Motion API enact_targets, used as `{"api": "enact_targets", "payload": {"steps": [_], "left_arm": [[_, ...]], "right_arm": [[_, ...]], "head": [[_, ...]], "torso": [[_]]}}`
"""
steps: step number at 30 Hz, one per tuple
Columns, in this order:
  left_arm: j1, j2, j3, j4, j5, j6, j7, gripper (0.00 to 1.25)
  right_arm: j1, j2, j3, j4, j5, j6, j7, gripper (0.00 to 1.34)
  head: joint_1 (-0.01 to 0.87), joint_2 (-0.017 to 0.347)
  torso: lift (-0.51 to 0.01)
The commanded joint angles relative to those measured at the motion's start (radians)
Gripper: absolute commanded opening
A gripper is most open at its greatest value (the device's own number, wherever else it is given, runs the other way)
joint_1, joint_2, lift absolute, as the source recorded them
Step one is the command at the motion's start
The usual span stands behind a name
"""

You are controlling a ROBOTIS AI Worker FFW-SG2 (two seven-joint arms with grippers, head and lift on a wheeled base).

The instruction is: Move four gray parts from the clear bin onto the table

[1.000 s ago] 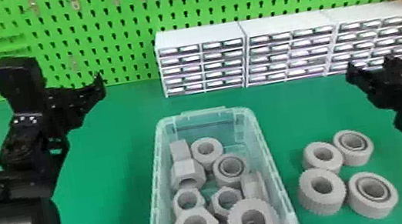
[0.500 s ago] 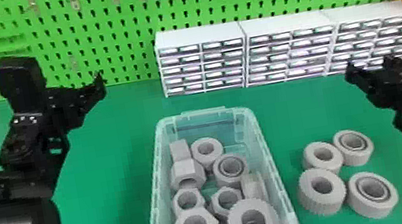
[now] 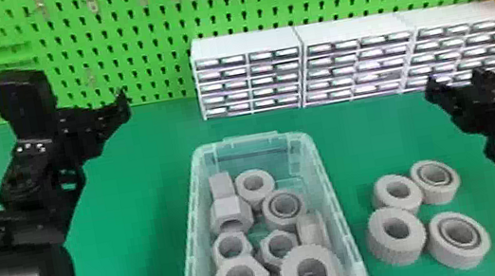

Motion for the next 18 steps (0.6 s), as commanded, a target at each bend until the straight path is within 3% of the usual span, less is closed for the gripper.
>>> {"api": "enact_targets", "payload": {"steps": [1,18], "left_arm": [[0.000,0.001,0.001,0.000,0.000,0.000,0.000,1.12],[0.000,0.001,0.001,0.000,0.000,0.000,0.000,1.12]], "right_arm": [[0.000,0.000,0.000,0.000,0.000,0.001,0.000,0.83],[0.002,-0.002,0.000,0.000,-0.005,0.002,0.000,0.83]], "head": [[0.686,0.026],[0.686,0.026]], "torso": [[-0.050],[-0.050]]}}
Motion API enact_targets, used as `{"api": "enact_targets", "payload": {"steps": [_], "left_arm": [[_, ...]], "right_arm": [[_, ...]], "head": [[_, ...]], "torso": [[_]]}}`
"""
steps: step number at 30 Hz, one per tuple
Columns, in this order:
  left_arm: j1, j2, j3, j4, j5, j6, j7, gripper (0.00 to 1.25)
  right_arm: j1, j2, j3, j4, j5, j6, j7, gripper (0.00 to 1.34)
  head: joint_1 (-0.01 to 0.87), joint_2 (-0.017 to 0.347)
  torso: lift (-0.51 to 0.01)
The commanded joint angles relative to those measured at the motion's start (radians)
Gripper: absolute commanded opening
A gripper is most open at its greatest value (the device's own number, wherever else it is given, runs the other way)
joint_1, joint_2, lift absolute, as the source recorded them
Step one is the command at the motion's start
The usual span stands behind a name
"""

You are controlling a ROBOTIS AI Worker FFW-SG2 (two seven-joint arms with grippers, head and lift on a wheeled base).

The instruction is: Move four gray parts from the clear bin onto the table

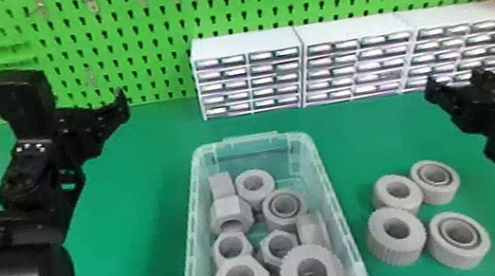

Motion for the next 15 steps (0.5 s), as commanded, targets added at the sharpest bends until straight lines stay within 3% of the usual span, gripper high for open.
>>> {"api": "enact_targets", "payload": {"steps": [1,15], "left_arm": [[0.000,0.000,0.001,0.000,0.000,0.000,0.000,1.12],[0.000,0.000,0.001,0.000,0.000,0.000,0.000,1.12]], "right_arm": [[0.002,0.000,0.000,0.000,0.000,0.001,0.000,0.83],[0.001,-0.002,0.000,0.000,0.000,0.010,0.000,0.83]], "head": [[0.686,0.026],[0.686,0.026]], "torso": [[-0.050],[-0.050]]}}
